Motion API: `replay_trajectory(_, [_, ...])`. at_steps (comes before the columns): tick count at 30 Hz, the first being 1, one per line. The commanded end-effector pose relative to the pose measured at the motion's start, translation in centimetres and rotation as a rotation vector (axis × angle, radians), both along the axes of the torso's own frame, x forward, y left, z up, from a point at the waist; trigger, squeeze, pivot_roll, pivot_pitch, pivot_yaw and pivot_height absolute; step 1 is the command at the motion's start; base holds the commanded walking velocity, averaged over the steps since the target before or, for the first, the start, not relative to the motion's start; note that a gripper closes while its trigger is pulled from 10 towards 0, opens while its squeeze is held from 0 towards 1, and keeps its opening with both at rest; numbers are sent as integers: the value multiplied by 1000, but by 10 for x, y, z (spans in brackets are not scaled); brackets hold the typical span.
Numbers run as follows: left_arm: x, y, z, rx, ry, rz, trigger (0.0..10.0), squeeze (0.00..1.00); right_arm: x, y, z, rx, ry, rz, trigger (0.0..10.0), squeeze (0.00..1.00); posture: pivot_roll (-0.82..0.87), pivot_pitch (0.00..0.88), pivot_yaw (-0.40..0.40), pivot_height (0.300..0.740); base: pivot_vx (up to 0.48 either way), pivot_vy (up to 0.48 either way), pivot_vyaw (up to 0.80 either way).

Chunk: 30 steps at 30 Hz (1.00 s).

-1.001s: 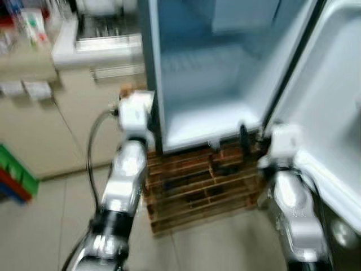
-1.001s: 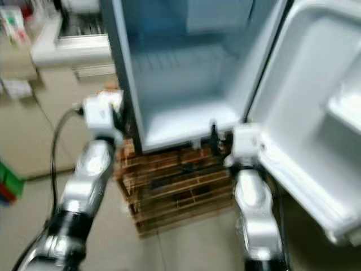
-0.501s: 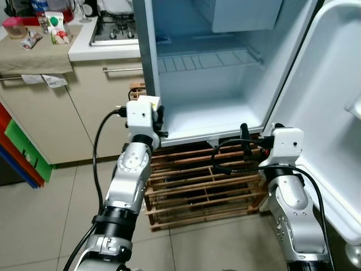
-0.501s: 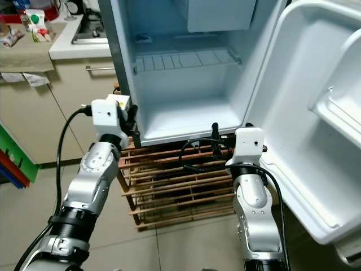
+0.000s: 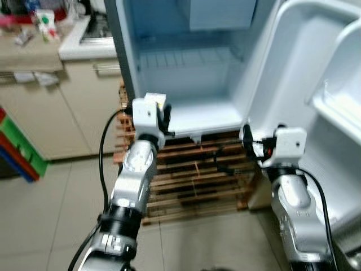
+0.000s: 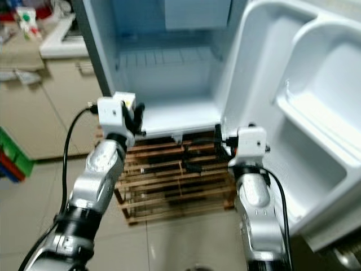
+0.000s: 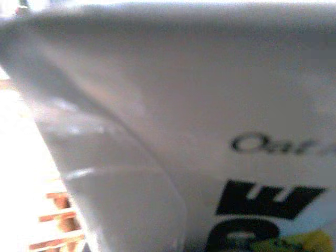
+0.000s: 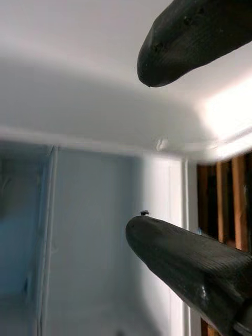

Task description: Restocking fridge

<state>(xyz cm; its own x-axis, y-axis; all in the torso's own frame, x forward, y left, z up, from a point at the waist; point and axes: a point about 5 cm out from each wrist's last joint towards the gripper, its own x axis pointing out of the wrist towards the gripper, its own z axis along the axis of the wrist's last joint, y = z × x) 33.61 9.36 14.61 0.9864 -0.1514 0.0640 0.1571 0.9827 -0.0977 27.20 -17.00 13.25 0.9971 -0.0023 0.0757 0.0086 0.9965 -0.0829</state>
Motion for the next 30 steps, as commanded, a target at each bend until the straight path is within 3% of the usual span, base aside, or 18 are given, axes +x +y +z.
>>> replay_trajectory(1, [1,3,0,-1,0,16,10000,0,3,2,1,1,3,5,10000,51,-199,0,23,740,0,0,0])
replay_trajectory(8, [3,4,-2,16,12,10,10000,0,4,1,0,6,0,12,10000,43,-196,0,23,740,0,0,0])
replay_trajectory(17, [8,-14,-2,58,4,-133,10000,0,4,2,0,3,-9,5,10000,39,-205,0,31,740,0,0,0])
replay_trajectory(24, [20,-16,5,64,-15,-142,10000,0,-1,4,2,-6,-29,10,10000,43,-218,0,38,740,0,0,0])
replay_trajectory(28, [19,-12,6,51,-27,-127,10000,0,-2,3,2,-2,-31,3,10000,47,-221,0,41,740,0,0,0])
replay_trajectory(30, [8,-11,10,39,-58,-120,10000,0,-5,0,3,2,-46,-21,10000,43,-223,0,44,740,0,0,0])
